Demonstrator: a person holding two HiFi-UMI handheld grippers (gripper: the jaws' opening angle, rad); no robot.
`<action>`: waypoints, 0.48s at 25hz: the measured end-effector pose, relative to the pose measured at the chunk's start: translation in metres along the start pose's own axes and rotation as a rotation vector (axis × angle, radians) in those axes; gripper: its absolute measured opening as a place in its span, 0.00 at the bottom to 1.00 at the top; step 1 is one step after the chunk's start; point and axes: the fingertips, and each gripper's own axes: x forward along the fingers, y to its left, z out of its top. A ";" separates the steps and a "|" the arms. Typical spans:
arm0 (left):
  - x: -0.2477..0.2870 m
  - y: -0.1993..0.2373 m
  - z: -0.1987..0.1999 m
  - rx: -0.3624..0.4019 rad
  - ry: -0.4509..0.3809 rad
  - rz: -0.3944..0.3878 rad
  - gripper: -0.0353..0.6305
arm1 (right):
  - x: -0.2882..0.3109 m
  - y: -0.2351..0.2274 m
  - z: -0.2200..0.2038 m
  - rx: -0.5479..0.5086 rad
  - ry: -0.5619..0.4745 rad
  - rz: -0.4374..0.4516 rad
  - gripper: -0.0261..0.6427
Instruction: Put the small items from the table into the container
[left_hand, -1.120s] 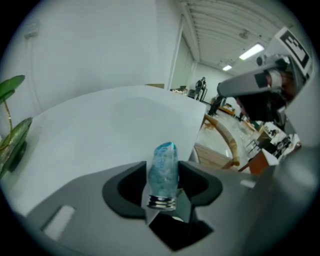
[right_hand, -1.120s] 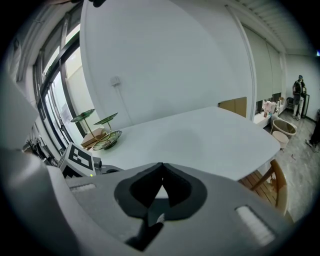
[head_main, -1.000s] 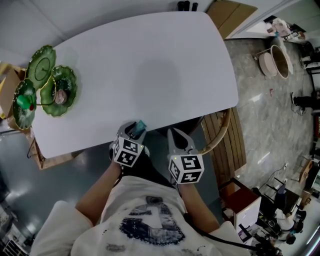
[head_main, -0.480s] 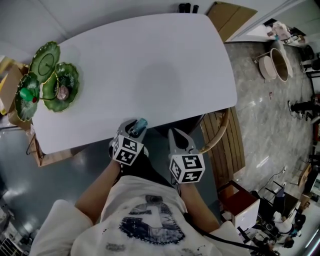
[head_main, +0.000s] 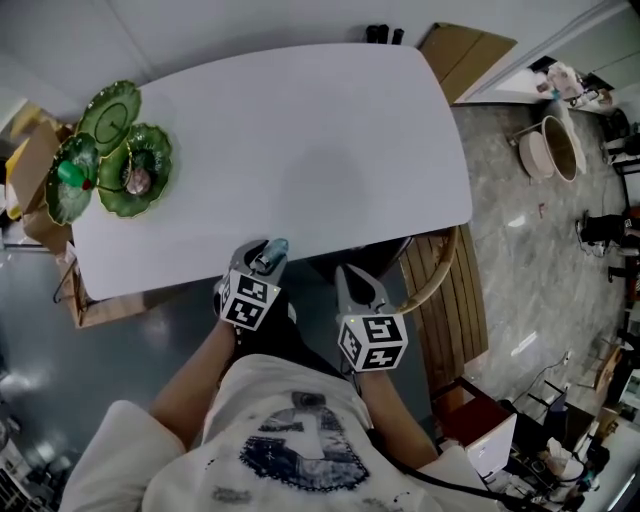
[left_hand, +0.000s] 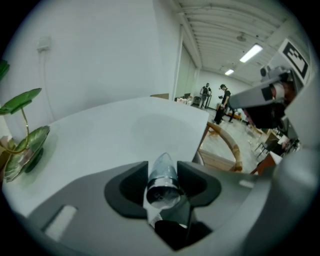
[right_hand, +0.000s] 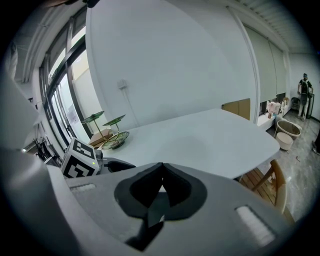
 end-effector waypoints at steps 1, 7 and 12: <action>-0.003 0.002 0.003 -0.001 -0.004 0.006 0.32 | -0.001 0.000 0.000 0.001 -0.001 0.001 0.04; -0.018 0.025 0.007 -0.020 -0.025 0.060 0.32 | -0.002 0.004 0.009 0.009 -0.027 0.018 0.04; -0.049 0.049 0.022 -0.015 -0.030 0.127 0.32 | -0.004 0.008 0.014 0.023 -0.055 0.040 0.04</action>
